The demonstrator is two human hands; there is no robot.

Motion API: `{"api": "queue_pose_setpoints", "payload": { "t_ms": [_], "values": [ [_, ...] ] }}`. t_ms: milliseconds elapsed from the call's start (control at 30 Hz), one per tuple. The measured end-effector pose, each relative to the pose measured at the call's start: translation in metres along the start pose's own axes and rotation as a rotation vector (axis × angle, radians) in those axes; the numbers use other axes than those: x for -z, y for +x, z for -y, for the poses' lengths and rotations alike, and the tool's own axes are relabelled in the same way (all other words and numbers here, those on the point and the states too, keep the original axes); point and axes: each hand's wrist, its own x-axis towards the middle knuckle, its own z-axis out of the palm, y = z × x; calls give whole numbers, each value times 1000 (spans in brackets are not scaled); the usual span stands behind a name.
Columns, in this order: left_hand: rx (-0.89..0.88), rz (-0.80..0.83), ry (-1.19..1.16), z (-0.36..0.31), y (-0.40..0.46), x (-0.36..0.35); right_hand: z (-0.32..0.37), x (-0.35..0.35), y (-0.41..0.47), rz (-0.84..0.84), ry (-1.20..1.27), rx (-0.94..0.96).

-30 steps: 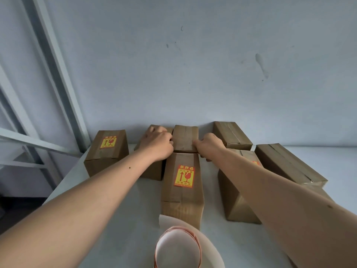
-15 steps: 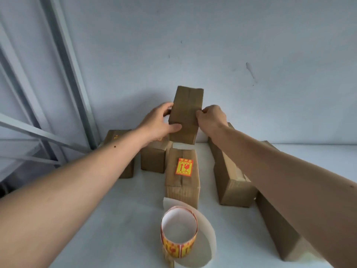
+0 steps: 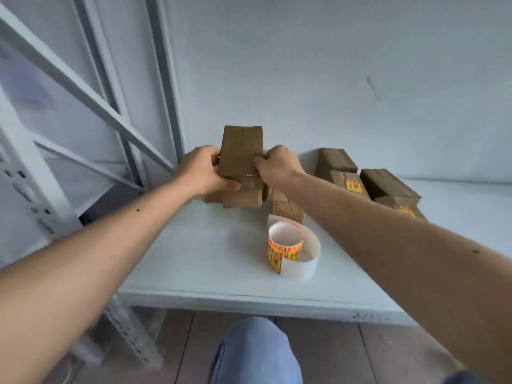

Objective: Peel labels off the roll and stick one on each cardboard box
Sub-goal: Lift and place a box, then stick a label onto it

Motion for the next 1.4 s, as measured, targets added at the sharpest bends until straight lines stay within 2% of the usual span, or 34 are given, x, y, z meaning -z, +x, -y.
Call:
{"api": "queue_pose_setpoints", "payload": {
  "t_ms": [233, 400, 500, 567, 633, 733, 833, 933, 1000, 1100, 1233, 1400],
  "values": [
    [150, 197, 97, 40, -61, -29, -35, -49, -47, 163, -6, -144],
    [170, 252, 149, 49, -77, -47, -59, -61, -51, 329, -78, -196],
    [190, 287, 173, 49, -76, -49, -64, -53, -48, 303, -59, -152],
    [192, 296, 205, 47, -73, -47, -70, -44, -47, 183, -103, -71],
    [167, 277, 228, 44, -70, -42, -79, -37, -47, 97, -156, 10],
    [129, 217, 224, 37, -62, -33, -98, -31, -52, 215, -197, -18],
    [81, 194, 176, 29, -55, -32, -115, -32, -61, 329, -466, 61],
    [-46, 196, 147, 19, -50, -39, -125, -30, -62, 249, -588, 173],
    [-155, 233, 154, 10, -48, -45, -124, -22, -56, 178, -560, 198],
    [-261, 349, 209, 0, -43, -56, -112, 4, -48, 206, -463, 210],
    [-291, 449, 257, -8, -34, -70, -96, 37, -45, 290, -318, 280],
    [-352, 444, 176, -15, -24, -76, -96, 53, -42, 303, -213, 335]
  ]
}}
